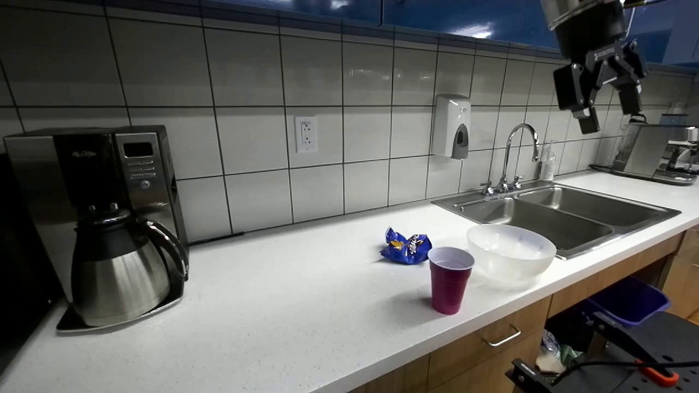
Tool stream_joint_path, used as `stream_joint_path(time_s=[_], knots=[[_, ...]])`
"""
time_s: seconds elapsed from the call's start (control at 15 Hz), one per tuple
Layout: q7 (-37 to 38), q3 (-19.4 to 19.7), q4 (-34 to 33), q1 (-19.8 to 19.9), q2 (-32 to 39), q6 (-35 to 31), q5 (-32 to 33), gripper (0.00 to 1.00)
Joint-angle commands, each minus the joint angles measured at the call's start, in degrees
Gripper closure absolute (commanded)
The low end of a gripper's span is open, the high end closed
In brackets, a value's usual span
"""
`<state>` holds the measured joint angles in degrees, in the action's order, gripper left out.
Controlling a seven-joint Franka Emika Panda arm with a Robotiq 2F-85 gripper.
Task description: Pick up the blue packet of Doritos and put it in the clear bowl
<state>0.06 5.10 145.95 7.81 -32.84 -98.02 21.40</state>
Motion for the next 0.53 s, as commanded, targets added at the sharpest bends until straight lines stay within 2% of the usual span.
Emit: stream_joint_path(time_s=[0.0,0.47], knots=[[6.8,-1.5,0.7,0.0,5.8,-4.9,0.2,0.0],[19.2,-3.7,-4.0,-0.6,22.1,-12.7,-1.3,0.0]])
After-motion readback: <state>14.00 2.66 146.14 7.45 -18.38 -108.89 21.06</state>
